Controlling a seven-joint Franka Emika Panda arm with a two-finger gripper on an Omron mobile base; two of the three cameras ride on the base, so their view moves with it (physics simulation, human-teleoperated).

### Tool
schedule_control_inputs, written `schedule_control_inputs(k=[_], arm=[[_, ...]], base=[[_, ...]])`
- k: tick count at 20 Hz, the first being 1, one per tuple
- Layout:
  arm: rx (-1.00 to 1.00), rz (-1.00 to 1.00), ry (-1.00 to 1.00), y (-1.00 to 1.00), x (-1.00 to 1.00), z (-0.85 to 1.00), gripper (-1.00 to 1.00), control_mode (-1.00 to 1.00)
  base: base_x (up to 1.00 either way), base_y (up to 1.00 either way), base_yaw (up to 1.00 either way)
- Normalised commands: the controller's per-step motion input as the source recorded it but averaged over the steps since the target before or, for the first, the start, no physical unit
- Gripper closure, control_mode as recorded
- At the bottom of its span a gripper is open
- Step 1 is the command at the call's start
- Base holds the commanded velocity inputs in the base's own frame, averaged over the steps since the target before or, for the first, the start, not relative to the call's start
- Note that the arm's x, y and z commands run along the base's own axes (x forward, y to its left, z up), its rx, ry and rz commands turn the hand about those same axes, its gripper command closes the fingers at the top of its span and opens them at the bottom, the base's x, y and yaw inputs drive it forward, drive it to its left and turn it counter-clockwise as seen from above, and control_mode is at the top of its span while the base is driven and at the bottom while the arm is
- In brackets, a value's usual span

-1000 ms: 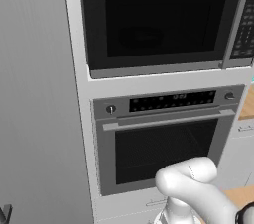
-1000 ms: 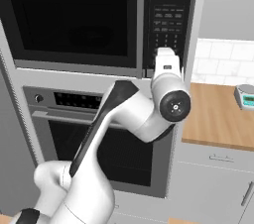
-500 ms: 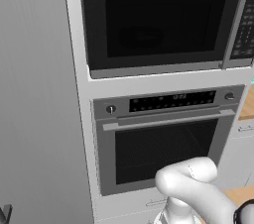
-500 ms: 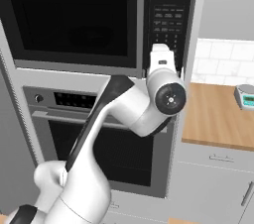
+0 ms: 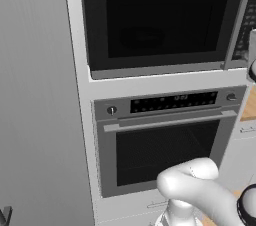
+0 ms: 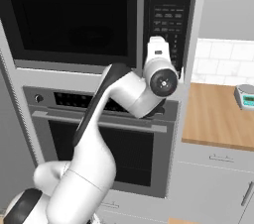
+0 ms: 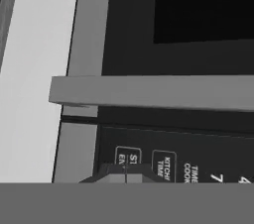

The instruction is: Open the microwave, place the bowl with waffle inside the microwave, then close the microwave door and turn it on.

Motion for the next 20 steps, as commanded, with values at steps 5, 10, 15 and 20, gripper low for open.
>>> schedule_control_inputs(k=[5, 10, 15, 20], arm=[[0.0, 0.0, 0.0, 0.0, 0.67, 0.0, 1.0, -1.0], [0.0, 0.0, 0.0, -0.1, 0.79, -0.21, 1.0, -1.0], [-0.08, 0.01, -0.19, 0.04, 0.44, -0.91, 1.0, -1.0], [-0.05, 0.0, -0.32, 0.12, 0.07, -0.96, 1.0, -1.0]], base=[[0.0, 0.0, 0.0], [0.0, 0.0, 0.0], [0.0, 0.0, 0.0], [0.0, 0.0, 0.0]])
